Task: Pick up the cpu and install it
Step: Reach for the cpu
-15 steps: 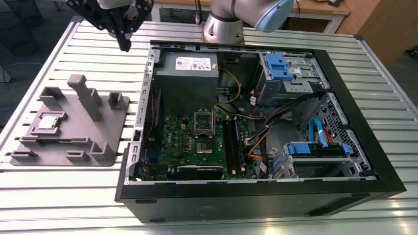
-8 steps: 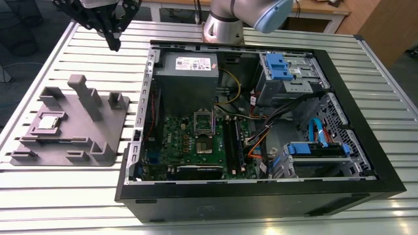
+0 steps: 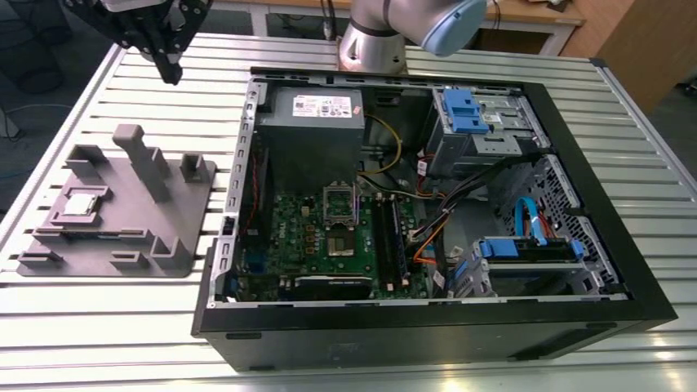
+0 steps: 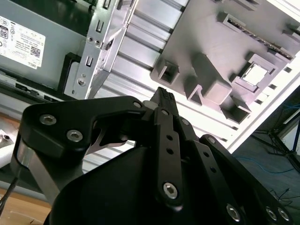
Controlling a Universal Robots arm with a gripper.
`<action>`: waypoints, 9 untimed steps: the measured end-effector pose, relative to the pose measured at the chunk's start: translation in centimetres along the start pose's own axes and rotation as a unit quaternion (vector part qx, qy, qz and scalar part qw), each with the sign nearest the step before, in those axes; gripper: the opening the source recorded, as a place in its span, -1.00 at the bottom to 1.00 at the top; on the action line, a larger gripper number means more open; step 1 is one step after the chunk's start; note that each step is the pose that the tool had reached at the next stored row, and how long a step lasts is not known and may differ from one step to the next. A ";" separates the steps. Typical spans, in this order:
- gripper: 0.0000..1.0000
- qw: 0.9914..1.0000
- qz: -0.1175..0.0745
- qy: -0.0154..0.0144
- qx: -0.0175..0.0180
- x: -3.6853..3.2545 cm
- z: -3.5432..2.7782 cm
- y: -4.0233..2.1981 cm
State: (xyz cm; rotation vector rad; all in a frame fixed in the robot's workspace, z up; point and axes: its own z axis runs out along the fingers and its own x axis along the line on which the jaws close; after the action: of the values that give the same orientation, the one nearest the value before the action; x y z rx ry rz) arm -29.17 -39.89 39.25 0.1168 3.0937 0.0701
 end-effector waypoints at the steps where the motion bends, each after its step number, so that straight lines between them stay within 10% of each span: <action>1: -0.79 1.000 0.000 0.000 0.000 0.27 -0.01 -0.02; 9: -0.79 1.000 0.000 -0.003 0.000 2.43 -0.09 -0.18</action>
State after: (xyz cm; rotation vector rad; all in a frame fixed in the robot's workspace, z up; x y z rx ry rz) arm -31.61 -39.89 39.22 0.1163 3.0880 0.0708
